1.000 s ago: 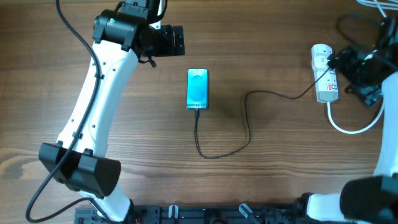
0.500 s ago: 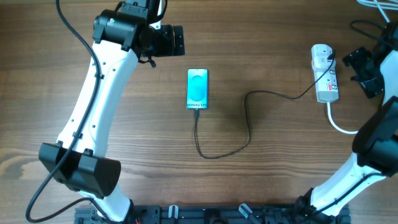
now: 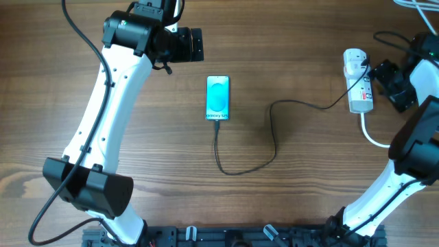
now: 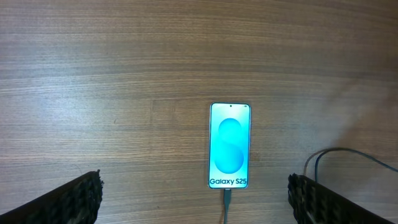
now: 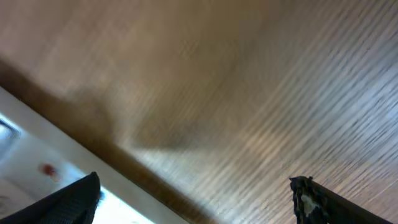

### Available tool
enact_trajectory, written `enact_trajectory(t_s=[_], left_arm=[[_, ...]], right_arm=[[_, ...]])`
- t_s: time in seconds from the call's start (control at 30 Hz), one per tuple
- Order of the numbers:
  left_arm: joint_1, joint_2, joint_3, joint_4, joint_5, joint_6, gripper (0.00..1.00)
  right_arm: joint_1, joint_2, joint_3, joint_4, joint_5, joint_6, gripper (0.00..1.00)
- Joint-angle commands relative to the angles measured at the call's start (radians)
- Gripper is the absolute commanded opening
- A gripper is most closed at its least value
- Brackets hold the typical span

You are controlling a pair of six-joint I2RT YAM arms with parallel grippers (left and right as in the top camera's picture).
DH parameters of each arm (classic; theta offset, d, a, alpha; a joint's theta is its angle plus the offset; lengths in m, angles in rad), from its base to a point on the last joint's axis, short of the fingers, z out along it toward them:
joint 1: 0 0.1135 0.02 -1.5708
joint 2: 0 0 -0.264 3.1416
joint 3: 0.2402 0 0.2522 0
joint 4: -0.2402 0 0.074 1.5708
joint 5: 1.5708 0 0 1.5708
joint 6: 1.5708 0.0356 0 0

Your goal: Plug charger to phone and switch on socket

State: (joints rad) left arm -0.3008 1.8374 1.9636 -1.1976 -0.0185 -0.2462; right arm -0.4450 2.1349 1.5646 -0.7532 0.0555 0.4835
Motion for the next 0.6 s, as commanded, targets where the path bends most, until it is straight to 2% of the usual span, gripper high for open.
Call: enact_trajectory(t_s=[0.0, 0.13, 0.43, 0.57], left_arm=[[0.000, 0.008, 0.000, 0.000, -0.013, -0.001, 1.00], [0.000, 0.008, 0.000, 0.000, -0.013, -0.001, 1.00], [0.000, 0.008, 0.000, 0.000, -0.013, -0.001, 1.00], [0.000, 0.008, 0.000, 0.000, -0.013, -0.001, 1.00]], right_arm=[[-0.002, 0.020, -0.029, 0.009, -0.018, -0.014, 1.00], [-0.002, 0.020, -0.029, 0.032, -0.131, -0.066, 1.00], [-0.001, 0.020, -0.029, 0.004, -0.144, -0.069, 1.00], [0.002, 0.020, -0.029, 0.005, -0.167, -0.114, 1.00]])
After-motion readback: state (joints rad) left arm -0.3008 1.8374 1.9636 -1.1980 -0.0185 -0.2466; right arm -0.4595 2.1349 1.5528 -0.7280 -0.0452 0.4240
